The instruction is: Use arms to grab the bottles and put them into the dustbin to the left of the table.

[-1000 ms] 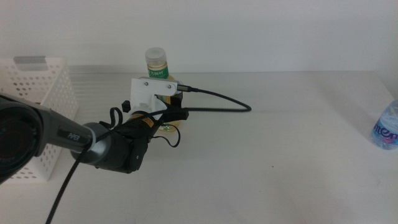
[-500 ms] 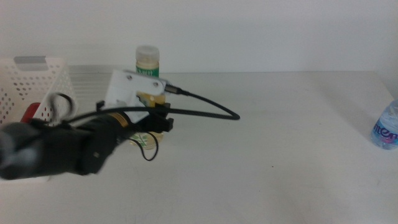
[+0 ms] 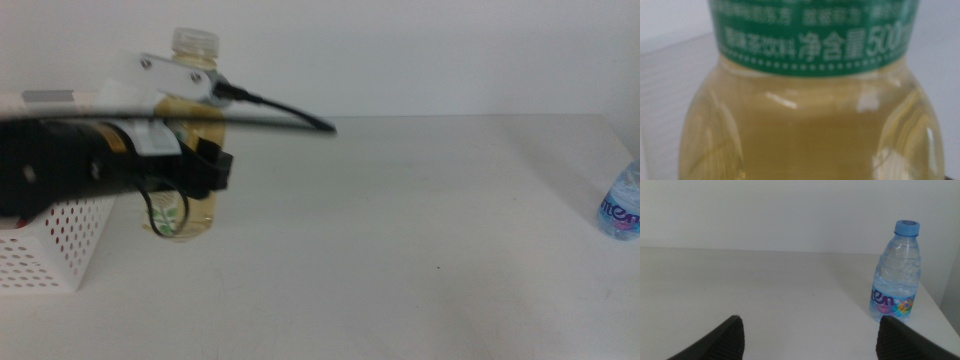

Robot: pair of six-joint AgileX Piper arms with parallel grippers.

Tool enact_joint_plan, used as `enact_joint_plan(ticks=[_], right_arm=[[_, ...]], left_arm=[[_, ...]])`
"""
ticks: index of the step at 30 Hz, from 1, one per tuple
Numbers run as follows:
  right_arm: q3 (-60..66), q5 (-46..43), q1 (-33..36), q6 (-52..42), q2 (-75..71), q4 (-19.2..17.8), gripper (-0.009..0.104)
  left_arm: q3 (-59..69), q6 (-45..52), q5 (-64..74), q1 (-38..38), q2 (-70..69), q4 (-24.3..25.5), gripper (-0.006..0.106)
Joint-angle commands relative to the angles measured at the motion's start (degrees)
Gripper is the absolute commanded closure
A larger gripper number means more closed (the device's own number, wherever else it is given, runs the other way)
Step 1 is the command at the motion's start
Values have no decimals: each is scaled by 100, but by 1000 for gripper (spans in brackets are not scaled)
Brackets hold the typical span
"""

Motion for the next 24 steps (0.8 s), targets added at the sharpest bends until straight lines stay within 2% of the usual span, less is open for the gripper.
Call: enact_joint_plan(ticks=[1,10,19,24], right_arm=[[-52,-435,-32,-50,-156,-48,21],[-52,-435,-32,-50,-156,-48,21],[-52,-435,-32,-50,-156,-48,21],[-52,-435,-32,-50,-156,-48,21]], left_arm=[[-673,5,157,177,-274,-74,97],[-2008,-11,1963,1099,149,-106,97],[-3577,55,3705,2267,1168,-93,97],[-4373,294,4526,2675,1719,132,97]])
